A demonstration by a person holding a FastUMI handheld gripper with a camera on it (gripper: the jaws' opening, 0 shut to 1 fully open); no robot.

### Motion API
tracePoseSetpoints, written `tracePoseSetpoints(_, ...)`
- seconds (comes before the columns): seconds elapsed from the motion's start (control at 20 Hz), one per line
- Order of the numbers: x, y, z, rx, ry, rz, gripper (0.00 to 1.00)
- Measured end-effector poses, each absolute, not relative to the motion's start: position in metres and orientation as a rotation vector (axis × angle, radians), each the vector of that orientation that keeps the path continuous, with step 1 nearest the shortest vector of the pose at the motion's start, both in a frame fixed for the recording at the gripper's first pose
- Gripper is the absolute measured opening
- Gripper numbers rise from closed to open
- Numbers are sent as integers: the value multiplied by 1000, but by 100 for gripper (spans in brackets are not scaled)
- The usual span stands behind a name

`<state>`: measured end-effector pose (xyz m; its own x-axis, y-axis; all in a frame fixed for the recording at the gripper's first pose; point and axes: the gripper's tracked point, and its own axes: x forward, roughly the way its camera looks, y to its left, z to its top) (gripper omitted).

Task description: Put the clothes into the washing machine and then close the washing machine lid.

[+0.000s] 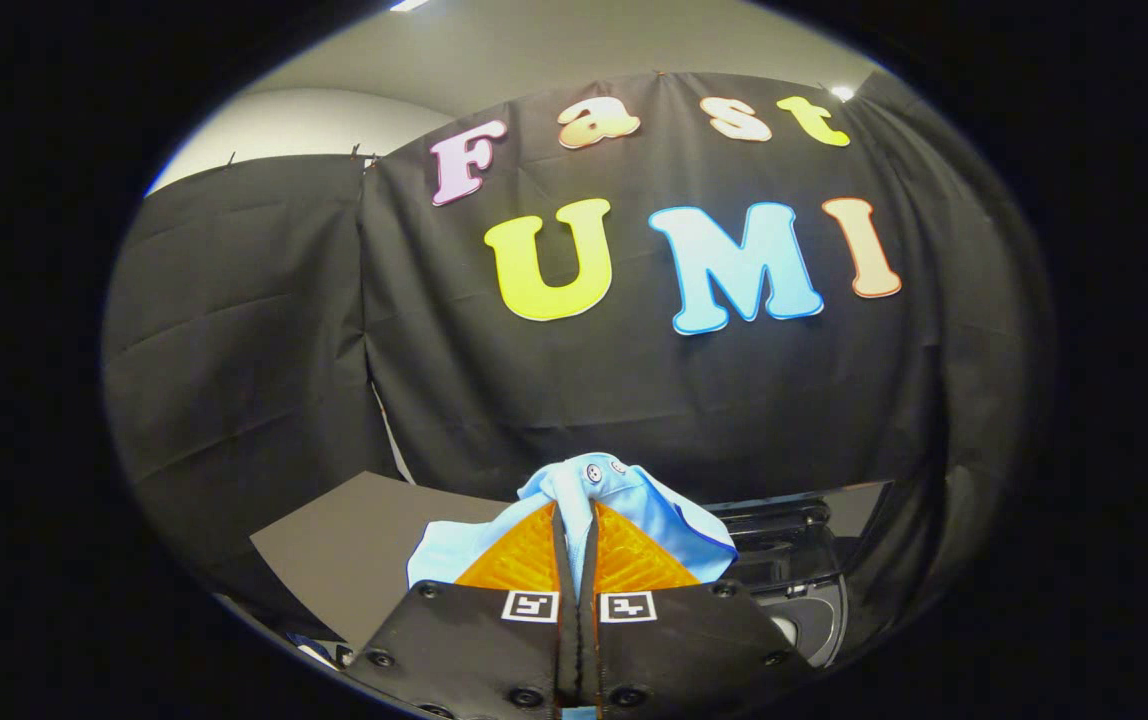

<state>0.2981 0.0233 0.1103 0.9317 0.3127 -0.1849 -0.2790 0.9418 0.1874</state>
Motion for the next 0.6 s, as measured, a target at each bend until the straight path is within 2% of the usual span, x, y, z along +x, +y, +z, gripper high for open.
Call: tracePoseSetpoints(0.6,304,-37,64,149,274,216,1)
